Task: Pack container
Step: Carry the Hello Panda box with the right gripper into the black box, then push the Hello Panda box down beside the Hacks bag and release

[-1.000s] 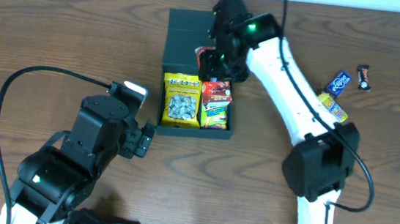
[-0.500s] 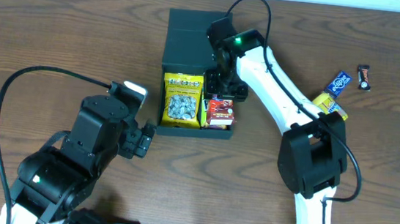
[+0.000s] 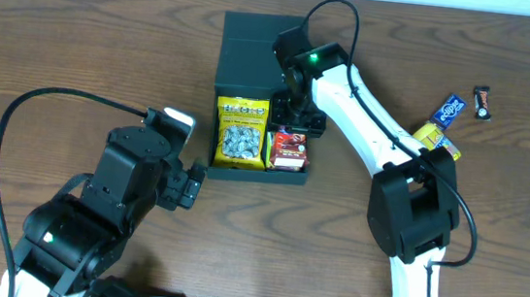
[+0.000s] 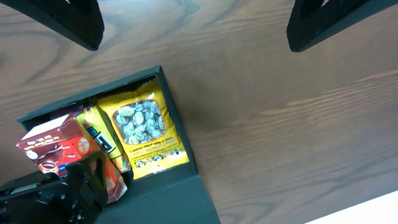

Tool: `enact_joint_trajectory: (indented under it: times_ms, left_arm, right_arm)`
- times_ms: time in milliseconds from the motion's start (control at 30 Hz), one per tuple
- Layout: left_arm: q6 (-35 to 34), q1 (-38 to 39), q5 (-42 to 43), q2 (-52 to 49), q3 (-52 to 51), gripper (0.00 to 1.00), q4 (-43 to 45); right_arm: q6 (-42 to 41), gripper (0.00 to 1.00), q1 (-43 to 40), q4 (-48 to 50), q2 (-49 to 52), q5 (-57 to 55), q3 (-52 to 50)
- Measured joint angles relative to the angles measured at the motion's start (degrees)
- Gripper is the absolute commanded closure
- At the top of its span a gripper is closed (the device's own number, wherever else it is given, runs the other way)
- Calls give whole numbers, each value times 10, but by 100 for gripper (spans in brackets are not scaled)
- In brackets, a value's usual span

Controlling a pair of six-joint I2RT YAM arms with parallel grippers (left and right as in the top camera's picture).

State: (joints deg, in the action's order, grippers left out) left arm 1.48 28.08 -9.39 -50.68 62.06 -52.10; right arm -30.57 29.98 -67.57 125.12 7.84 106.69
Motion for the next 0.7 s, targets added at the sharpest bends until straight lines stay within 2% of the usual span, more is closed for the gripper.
enact_joint_trajectory:
  times_ms: [200, 400, 700]
  left_arm:
    - [0, 0, 0, 0, 0, 5, 0]
    - [0, 0, 0, 0, 0, 5, 0]
    - [0, 0, 0, 0, 0, 5, 0]
  right_arm:
    - [-7, 37, 5, 3, 0, -4, 0]
    - [-12, 19, 15, 2, 0, -12, 0]
    - [-13, 21, 15, -23, 0, -12, 0]
